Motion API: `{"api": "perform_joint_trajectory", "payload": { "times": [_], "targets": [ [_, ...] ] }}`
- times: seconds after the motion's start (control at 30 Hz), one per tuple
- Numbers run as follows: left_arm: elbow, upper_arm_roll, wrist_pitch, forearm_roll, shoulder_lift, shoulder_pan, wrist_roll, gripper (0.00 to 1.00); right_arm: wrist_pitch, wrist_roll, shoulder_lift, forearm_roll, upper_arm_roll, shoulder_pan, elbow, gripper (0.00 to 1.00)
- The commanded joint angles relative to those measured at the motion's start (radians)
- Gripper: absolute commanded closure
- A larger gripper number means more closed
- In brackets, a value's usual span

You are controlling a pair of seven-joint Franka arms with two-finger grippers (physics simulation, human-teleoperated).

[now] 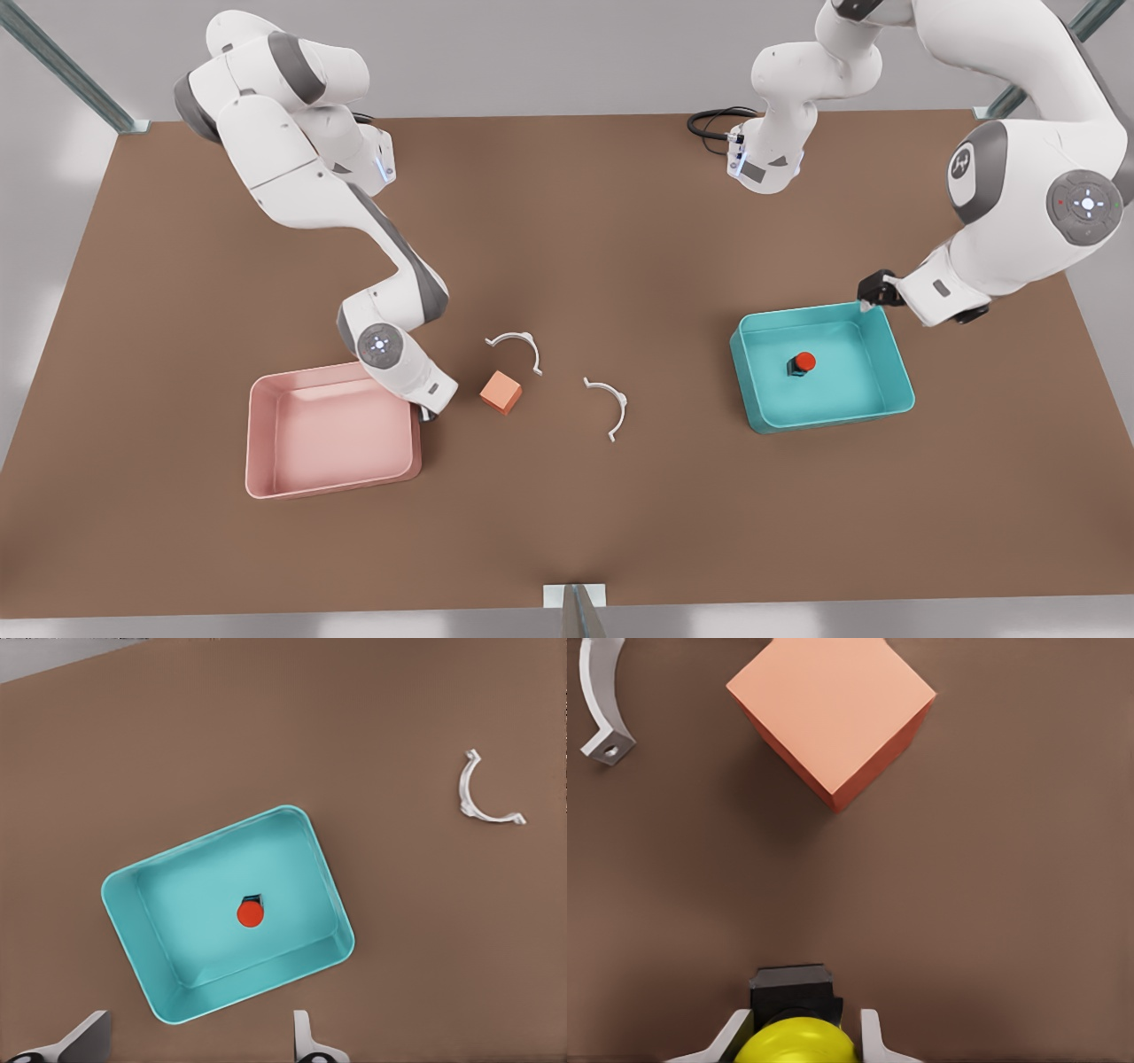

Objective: Place the red button in the blue storage box with the left arm, and place the yellow button in the pink storage box with the right arm

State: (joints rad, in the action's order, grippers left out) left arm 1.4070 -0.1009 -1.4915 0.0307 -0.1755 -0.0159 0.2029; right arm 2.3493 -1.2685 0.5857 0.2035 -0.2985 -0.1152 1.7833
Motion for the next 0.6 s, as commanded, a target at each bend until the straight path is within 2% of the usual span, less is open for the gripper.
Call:
{"api": "perform_joint_trajectory", "payload": {
  "times": [0.0, 0.13, 0.2, 0.37, 0.57],
  "targets": [
    [0.0, 0.0, 0.01, 0.0, 0.002, 0.001, 0.222, 0.0, -0.032, 0.044, -0.015, 0.0, -0.001, -0.001, -0.007, 0.57],
    [0.0, 0.0, 0.01, 0.0, 0.002, -0.001, 0.222, 0.0, -0.105, 0.05, -0.033, -0.032, -0.001, -0.001, -0.087, 0.57],
    [0.0, 0.0, 0.02, 0.0, 0.016, 0.001, 0.217, 0.0, -0.105, 0.052, -0.061, -0.095, 0.001, 0.012, -0.088, 0.57],
    [0.0, 0.0, 0.034, 0.0, 0.016, 0.002, 0.219, 0.0, -0.17, 0.075, -0.126, -0.096, 0.002, 0.031, -0.116, 0.57],
    [0.0, 0.001, 0.033, 0.0, 0.014, 0.001, 0.224, 0.0, -0.236, 0.077, -0.15, -0.096, 0.001, 0.135, -0.108, 0.57]
  ]
}}
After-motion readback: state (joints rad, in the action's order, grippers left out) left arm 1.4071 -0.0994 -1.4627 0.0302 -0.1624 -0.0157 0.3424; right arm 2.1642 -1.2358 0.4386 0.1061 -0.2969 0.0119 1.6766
